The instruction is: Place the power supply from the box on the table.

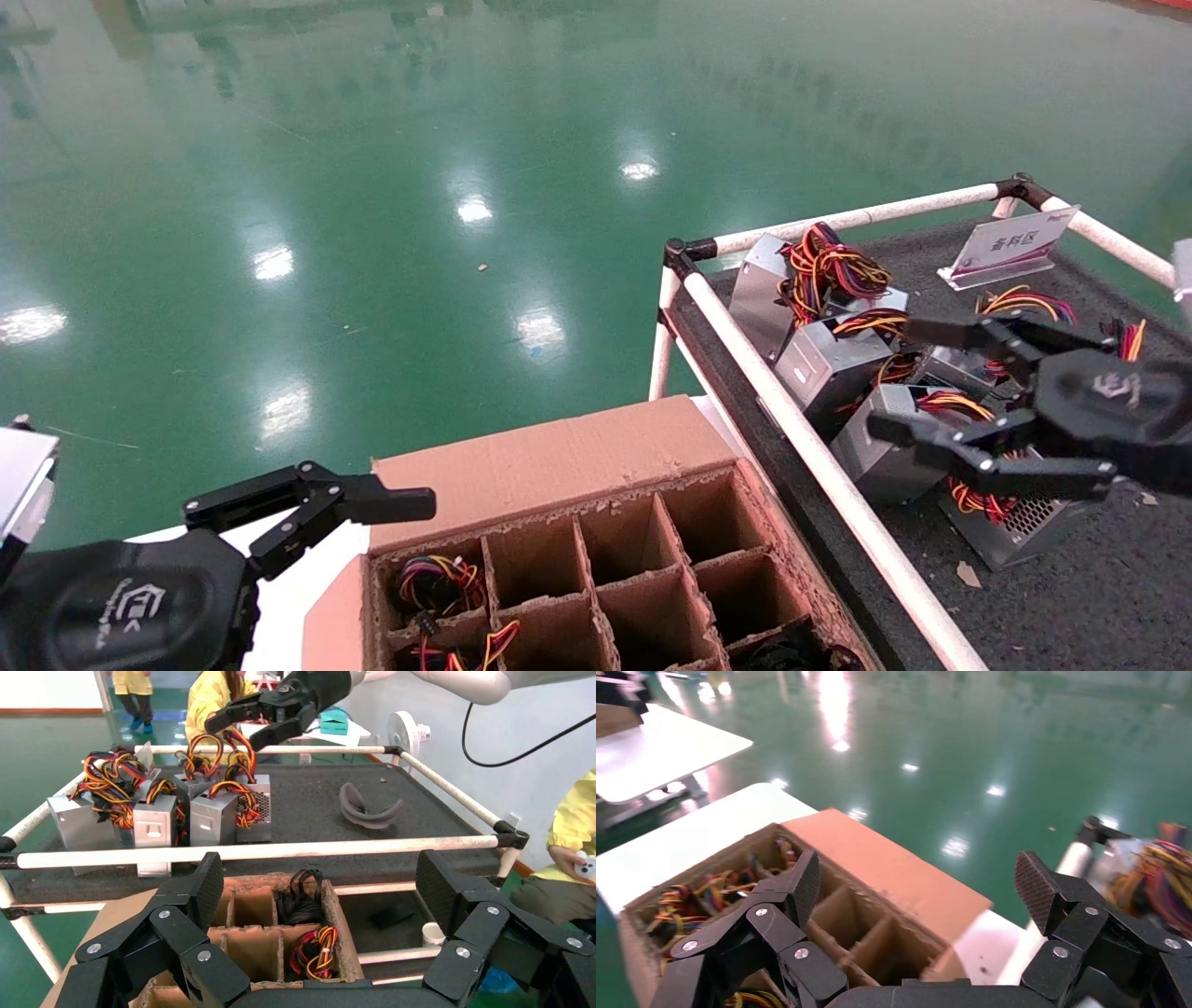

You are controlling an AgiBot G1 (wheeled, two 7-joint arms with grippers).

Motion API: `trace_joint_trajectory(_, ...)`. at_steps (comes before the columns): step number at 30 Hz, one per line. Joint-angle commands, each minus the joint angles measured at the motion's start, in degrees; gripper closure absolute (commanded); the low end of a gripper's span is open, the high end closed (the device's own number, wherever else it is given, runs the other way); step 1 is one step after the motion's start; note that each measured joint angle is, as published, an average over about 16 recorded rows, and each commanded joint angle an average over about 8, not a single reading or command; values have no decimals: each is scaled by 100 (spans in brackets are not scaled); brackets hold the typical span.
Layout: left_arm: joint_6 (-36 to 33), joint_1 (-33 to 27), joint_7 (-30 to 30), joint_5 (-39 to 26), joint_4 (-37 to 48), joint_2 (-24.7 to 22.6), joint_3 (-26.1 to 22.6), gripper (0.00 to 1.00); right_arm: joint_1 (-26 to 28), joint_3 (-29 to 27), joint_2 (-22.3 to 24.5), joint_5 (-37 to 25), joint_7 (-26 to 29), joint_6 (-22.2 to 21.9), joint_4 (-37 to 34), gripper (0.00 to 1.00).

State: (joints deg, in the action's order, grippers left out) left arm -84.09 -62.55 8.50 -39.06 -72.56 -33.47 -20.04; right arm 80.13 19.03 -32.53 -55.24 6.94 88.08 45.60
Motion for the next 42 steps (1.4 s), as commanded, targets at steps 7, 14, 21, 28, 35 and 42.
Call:
trace_joint_trajectory(7,0,0,0,0,0,0,-1,0,-545,-88,-73,393,112,-70,822,0)
trace_joint_trajectory(14,0,0,-1,1,0,0,-1,0,-1024,-166,-138,738,210,-132,1543,0)
trace_joint_trajectory(21,1,0,-1,1,0,1,-2,0,-1503,-244,-202,1083,309,-193,2265,0)
trace_joint_trajectory(28,1,0,-1,1,1,1,-2,0,-1893,-306,-254,1364,388,-242,2855,0)
trace_joint_trajectory(35,2,1,-1,2,2,1,-1,0,-1977,-327,-268,1435,403,-258,2973,0)
trace_joint_trajectory(42,3,1,-1,2,2,1,-1,0,-1925,-321,-260,1395,395,-253,2894,0)
